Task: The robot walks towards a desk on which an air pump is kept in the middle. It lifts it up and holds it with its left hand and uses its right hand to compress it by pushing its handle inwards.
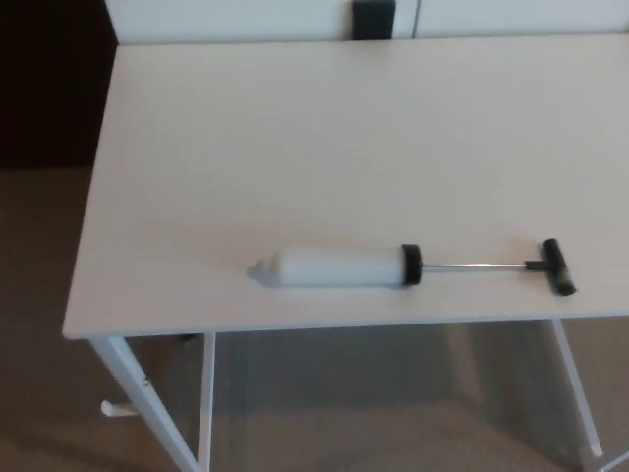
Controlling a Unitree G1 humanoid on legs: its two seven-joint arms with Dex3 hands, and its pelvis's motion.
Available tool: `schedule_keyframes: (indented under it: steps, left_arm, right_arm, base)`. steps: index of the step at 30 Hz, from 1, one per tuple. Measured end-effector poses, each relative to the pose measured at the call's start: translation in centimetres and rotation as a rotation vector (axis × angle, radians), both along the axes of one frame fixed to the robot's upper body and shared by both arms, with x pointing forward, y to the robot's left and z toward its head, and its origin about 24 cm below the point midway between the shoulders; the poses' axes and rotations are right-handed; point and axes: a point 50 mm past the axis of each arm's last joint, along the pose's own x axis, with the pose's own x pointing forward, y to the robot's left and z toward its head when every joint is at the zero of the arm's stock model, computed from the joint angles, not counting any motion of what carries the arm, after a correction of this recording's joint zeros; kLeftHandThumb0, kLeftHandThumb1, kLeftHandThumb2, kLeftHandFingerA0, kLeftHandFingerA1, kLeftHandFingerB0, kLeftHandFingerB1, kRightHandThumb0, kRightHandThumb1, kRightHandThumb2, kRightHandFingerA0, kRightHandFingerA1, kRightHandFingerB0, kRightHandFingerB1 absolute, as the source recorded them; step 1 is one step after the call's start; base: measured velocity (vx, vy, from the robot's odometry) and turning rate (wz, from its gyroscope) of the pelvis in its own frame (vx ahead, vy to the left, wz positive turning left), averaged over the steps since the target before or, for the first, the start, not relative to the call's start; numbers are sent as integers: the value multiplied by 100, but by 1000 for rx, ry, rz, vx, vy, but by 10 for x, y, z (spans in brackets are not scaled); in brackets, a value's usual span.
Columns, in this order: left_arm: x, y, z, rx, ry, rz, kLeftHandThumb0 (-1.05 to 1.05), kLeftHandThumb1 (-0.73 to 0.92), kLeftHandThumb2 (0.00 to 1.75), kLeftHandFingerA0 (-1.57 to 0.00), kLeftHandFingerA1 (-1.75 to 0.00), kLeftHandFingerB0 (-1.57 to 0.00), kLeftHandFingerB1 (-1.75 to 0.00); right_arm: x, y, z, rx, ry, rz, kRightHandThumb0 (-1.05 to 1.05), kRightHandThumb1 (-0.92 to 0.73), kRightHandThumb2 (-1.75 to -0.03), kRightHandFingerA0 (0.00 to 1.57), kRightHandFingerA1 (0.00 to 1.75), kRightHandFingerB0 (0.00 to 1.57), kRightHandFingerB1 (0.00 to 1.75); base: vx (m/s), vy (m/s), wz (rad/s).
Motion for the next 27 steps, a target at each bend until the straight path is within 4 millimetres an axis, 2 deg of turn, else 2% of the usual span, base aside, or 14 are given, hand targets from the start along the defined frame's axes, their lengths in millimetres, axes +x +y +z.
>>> schedule_keyframes:
  steps: [8,9,17,23,24,26,27]
  left_arm:
    - [-9,2,9,-27,-44,12,-27,74,63,-47,-45,-34,-35]
    - [-12,1,11,-42,-50,17,-27,74,63,-47,-45,-34,-35]
    - [-7,-2,15,-74,-71,21,-28,77,63,-44,-45,-33,-35]
    - [-8,-2,16,-80,-68,20,-28,77,63,-47,-45,-33,-35]
    - [-8,-2,16,-82,-66,22,-25,71,61,-45,-47,-33,-34]
    - [-8,-1,16,-84,-67,29,-25,71,61,-45,-47,-33,-34]
    - [-8,-1,17,-86,-77,45,-21,68,60,-26,-39,-19,-29]
  right_arm:
    - [-24,-2,23,22,-66,-22,-21,-67,-59,73,51,60,47]
    - [-29,-4,31,29,-79,-30,-21,-67,-59,73,51,60,47]
    - [-26,-3,41,61,-99,-36,-22,-68,-60,70,50,60,47]
    - [-27,-4,41,74,-85,-44,-21,-67,-59,71,50,60,47]
    - [-27,-5,40,77,-82,-47,-21,-68,-60,72,52,60,48]
    - [-27,-5,40,79,-80,-50,-21,-68,-60,72,52,60,48]
    - [-28,-4,41,80,-82,-49,-21,-68,-60,73,51,61,48]
  base:
    - [-26,2,2]
    - [0,0,0]
    - [0,0,0]
    - [0,0,0]
    - [0,0,0]
    - [0,0,0]
    - [0,0,0]
